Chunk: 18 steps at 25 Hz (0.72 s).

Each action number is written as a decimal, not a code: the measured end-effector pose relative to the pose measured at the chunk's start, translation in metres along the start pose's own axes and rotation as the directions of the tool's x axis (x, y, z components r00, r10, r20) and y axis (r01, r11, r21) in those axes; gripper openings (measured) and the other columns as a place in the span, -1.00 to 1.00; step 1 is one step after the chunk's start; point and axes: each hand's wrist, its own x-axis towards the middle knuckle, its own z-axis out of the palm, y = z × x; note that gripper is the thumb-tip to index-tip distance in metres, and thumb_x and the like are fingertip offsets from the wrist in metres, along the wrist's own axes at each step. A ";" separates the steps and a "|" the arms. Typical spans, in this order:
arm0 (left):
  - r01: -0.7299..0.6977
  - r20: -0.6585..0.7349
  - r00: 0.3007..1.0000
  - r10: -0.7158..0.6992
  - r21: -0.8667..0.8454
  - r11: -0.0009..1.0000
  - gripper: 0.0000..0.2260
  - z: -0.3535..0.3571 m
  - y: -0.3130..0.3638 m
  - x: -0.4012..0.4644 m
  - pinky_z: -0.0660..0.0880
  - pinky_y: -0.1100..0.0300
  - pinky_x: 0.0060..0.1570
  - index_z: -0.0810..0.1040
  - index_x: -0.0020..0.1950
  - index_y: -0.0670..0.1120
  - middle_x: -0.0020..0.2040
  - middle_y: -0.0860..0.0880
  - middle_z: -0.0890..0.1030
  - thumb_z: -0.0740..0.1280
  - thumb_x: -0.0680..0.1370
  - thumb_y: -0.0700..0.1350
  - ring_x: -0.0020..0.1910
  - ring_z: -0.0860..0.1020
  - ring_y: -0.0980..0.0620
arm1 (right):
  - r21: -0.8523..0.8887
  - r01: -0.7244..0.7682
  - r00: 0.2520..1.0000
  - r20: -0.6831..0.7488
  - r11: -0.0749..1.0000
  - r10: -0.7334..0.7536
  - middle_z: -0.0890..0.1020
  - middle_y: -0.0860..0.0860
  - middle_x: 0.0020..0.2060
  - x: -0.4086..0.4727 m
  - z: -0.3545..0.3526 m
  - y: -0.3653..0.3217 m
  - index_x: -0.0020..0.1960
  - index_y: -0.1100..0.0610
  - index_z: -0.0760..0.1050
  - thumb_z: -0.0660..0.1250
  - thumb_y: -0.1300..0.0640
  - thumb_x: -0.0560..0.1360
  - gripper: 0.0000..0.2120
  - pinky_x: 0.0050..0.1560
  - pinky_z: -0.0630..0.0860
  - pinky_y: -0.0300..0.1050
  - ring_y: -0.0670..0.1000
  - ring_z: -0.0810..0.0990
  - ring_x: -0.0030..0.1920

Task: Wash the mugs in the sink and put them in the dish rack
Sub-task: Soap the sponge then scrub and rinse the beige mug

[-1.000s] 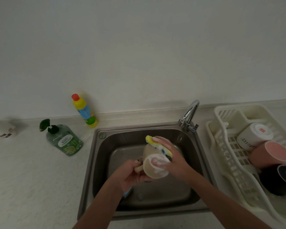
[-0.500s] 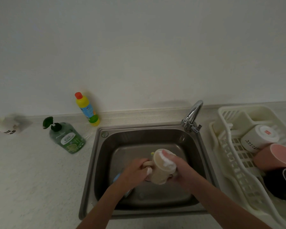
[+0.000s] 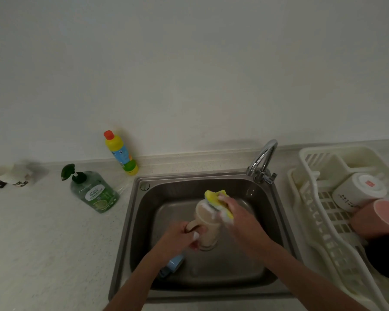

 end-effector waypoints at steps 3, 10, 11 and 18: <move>-0.011 -0.037 0.999 0.018 0.159 0.987 -0.85 -0.002 0.004 0.001 0.60 0.20 -0.13 0.62 -0.05 -0.23 -0.24 -0.22 0.65 0.32 0.61 -0.18 -0.25 0.64 -0.02 | -0.178 0.267 0.963 0.084 0.947 -0.256 0.21 -0.19 0.50 -0.006 0.009 0.007 0.51 -0.04 0.28 0.12 -0.13 0.65 -0.54 0.55 0.10 -0.14 -0.18 0.08 0.54; -0.021 -0.128 0.991 0.049 0.213 0.977 -0.76 0.009 0.015 -0.005 0.56 0.24 -0.22 0.57 -0.24 -0.03 -0.39 0.04 0.59 0.31 0.63 -0.10 -0.37 0.59 0.12 | -0.292 0.400 0.873 -0.166 0.868 -0.458 0.47 -0.10 0.28 0.018 0.005 0.023 0.35 0.01 0.51 0.20 -0.08 0.61 -0.63 0.27 0.48 0.07 0.00 0.43 0.28; -0.016 -0.136 0.990 0.048 0.225 0.974 -0.76 0.008 0.014 -0.006 0.56 0.25 -0.23 0.56 -0.25 -0.04 -0.38 0.03 0.59 0.31 0.62 -0.11 -0.38 0.59 0.14 | -0.274 0.449 0.856 -0.143 0.851 -0.497 0.48 -0.13 0.28 0.011 0.004 0.026 0.35 0.00 0.51 0.16 -0.13 0.63 -0.61 0.25 0.49 0.03 -0.05 0.44 0.26; 0.001 -0.187 0.982 0.019 0.104 0.995 -0.80 0.016 0.012 -0.012 0.59 0.24 -0.24 0.59 -0.13 -0.18 -0.25 -0.07 0.62 0.31 0.62 -0.10 -0.29 0.63 0.05 | -0.207 0.376 0.919 -0.040 0.903 -0.392 0.50 -0.12 0.35 0.015 0.000 0.023 0.39 0.00 0.47 0.09 -0.08 0.56 -0.54 0.44 0.28 0.20 -0.03 0.36 0.42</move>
